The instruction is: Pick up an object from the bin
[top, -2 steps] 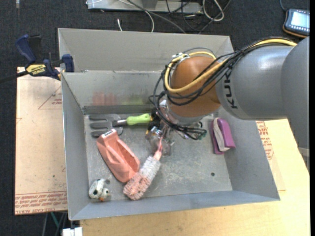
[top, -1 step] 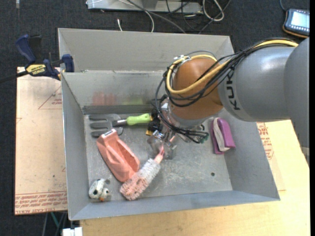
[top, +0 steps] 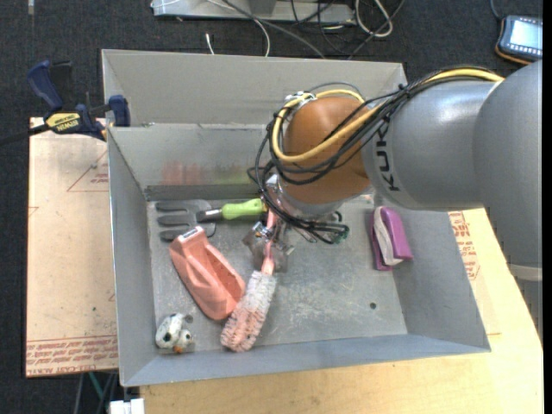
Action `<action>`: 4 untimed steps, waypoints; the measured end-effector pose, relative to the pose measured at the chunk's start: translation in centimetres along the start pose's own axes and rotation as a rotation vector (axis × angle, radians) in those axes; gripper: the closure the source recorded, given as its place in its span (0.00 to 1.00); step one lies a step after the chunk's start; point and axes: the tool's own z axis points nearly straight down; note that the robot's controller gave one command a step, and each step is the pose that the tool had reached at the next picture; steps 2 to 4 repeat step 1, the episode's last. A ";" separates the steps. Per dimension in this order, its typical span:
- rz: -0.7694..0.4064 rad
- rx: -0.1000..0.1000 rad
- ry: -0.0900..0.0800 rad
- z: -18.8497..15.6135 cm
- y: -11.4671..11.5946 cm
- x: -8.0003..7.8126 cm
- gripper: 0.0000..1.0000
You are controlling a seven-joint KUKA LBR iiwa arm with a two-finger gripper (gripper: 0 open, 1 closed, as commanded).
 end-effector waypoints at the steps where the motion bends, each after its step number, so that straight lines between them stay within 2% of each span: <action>1: -0.015 0.000 0.003 -10.0 -0.9 1.0 1.00; 4: -0.015 0.000 0.003 -10.0 -0.9 1.0 1.00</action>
Offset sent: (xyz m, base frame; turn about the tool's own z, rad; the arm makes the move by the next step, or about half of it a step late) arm 0.0068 -0.0014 0.0473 -0.0263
